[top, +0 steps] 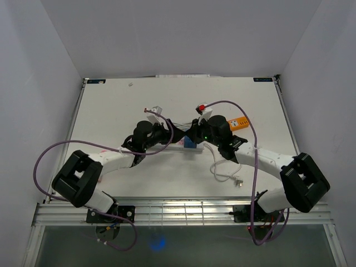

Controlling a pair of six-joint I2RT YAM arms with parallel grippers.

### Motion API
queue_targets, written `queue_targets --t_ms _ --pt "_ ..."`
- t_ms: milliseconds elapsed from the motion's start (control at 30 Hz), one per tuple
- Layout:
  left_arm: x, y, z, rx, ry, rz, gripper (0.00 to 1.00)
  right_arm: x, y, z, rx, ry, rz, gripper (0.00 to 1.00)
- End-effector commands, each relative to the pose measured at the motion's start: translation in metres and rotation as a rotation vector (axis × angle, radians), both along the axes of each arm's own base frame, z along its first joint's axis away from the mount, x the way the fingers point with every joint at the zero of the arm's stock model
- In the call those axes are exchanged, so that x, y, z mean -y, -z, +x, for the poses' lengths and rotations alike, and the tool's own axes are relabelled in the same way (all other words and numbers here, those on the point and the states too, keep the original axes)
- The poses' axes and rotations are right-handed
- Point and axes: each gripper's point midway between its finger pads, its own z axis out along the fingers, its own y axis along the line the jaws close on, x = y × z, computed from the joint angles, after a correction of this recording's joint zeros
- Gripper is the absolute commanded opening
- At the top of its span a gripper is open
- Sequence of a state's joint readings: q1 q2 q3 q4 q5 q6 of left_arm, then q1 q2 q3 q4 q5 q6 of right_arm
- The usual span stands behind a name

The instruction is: Insert the plug

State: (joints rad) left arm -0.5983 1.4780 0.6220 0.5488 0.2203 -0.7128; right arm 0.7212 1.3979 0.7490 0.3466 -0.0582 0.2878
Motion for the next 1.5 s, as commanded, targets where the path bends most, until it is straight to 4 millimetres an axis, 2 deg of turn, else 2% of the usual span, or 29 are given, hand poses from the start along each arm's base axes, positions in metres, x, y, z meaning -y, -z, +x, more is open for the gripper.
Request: queue_targets --t_ms 0,67,167,300,333,433,567,700,733,800,833,933,967,1033,1067,1233,1267,1300,1333,1367,1467 --pt "-0.01 -0.027 0.008 0.069 -0.049 0.006 0.84 -0.003 -0.039 0.001 0.086 -0.031 0.024 0.16" --pt "-0.014 -0.031 0.01 0.075 -0.06 -0.001 0.84 0.001 -0.043 0.001 0.096 -0.016 0.025 0.16" --pt "-0.019 -0.033 0.012 0.064 -0.073 -0.012 0.84 0.012 -0.039 0.004 0.091 0.037 -0.003 0.16" --pt "-0.027 -0.03 0.014 0.037 -0.081 -0.031 0.84 0.033 0.012 0.005 -0.004 0.12 -0.071 0.15" --pt "-0.028 -0.03 0.014 0.03 -0.078 -0.036 0.84 0.035 0.038 0.0 -0.069 0.106 -0.1 0.14" --pt "-0.031 -0.029 0.014 0.022 -0.081 -0.045 0.84 0.046 0.072 -0.004 -0.204 0.114 -0.091 0.11" --pt "-0.031 -0.033 0.012 0.03 -0.073 -0.052 0.84 0.046 0.068 -0.002 -0.225 0.104 -0.047 0.1" --pt "-0.031 -0.035 0.011 0.036 -0.072 -0.052 0.84 0.042 0.048 -0.002 -0.178 0.08 -0.015 0.1" --pt "-0.031 -0.034 0.012 0.036 -0.072 -0.051 0.84 0.042 0.034 -0.001 -0.139 0.071 0.005 0.11" --pt "-0.031 -0.034 0.011 0.041 -0.069 -0.048 0.84 0.044 0.021 -0.001 -0.101 0.073 0.018 0.13" --pt "-0.032 -0.035 0.011 0.047 -0.07 -0.046 0.84 0.047 0.003 -0.002 -0.056 0.08 0.037 0.16" --pt "-0.036 -0.035 0.012 0.052 -0.096 -0.037 0.89 0.072 -0.013 -0.002 0.003 0.167 -0.007 0.29" --pt "-0.039 -0.035 0.012 0.05 -0.108 -0.041 0.97 0.081 -0.007 -0.005 -0.009 0.189 -0.06 0.43" --pt "-0.045 -0.034 0.013 0.033 -0.139 -0.055 0.98 0.099 -0.007 -0.004 -0.013 0.257 -0.118 0.62" --pt "-0.048 -0.032 0.013 0.022 -0.151 -0.059 0.98 0.11 0.007 -0.012 -0.071 0.275 -0.185 0.74" --pt "-0.051 -0.034 0.012 0.01 -0.164 -0.096 0.98 0.154 0.023 -0.018 -0.143 0.481 -0.311 0.85" --pt "-0.051 -0.035 0.011 0.013 -0.159 -0.101 0.98 0.161 0.025 -0.019 -0.149 0.506 -0.338 0.9" --pt "-0.05 -0.037 0.01 0.013 -0.157 -0.105 0.98 0.178 0.03 -0.021 -0.168 0.577 -0.393 0.94" --pt "-0.049 -0.037 0.009 0.005 -0.152 -0.116 0.98 0.183 0.027 -0.02 -0.164 0.601 -0.41 1.0" --pt "-0.049 -0.038 0.009 0.003 -0.151 -0.12 0.98 0.188 0.028 -0.02 -0.163 0.62 -0.432 0.9" --pt "-0.047 -0.037 0.006 -0.027 -0.151 -0.154 0.98 0.199 0.035 -0.017 -0.18 0.62 -0.485 0.9"
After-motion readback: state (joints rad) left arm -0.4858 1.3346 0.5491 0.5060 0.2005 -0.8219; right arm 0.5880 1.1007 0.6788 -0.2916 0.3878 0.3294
